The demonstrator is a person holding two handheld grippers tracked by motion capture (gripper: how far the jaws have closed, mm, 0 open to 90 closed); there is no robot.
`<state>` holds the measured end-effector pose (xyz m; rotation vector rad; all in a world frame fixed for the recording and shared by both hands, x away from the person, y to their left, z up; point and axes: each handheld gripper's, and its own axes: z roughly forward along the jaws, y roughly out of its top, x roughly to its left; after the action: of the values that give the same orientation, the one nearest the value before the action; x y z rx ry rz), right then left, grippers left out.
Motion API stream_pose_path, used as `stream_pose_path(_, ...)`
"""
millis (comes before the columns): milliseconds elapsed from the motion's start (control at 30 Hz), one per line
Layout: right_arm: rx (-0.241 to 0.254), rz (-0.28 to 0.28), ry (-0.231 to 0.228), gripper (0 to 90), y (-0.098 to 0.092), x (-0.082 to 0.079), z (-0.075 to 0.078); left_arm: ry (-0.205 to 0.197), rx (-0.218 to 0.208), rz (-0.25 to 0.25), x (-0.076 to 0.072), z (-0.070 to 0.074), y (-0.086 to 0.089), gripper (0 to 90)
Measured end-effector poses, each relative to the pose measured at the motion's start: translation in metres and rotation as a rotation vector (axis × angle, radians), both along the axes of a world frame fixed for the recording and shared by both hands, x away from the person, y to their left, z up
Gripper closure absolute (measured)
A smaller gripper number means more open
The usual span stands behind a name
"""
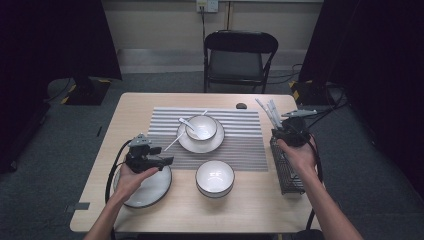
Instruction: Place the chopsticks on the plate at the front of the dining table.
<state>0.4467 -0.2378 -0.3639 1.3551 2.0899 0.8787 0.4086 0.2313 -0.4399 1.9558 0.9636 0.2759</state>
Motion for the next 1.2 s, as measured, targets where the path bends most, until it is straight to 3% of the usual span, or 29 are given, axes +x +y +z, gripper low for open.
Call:
stream_pose_path(133,-0.006,-0.018,-0.029,79.8,-0.001,0.000,0.001,0.001,0.003,0.002,0.000,0.000,0.000,29.3)
stream_pose_path(233,0.026,-0.043,-0.036,79.5,-0.003,0.000,0.003,0.007,-0.018,0.003,0.001,0.000,0.001,29.2)
stream_pose_path(533,0.022,-0.082,-0.097,85.0,-0.010,-0.004,0.010,0.003,-0.013,0.003,0.001,0.000,0.003,28.8)
stream_pose_path(600,0.045,-0.079,-0.099,85.1,-0.012,-0.005,0.012,0.001,-0.015,0.005,0.001,0.000,0.002,28.5)
stream_pose_path(1200,0.102,-0.095,-0.154,85.3,-0.016,-0.009,0.018,-0.016,-0.027,-0.027,-0.002,0.002,-0.001,23.9)
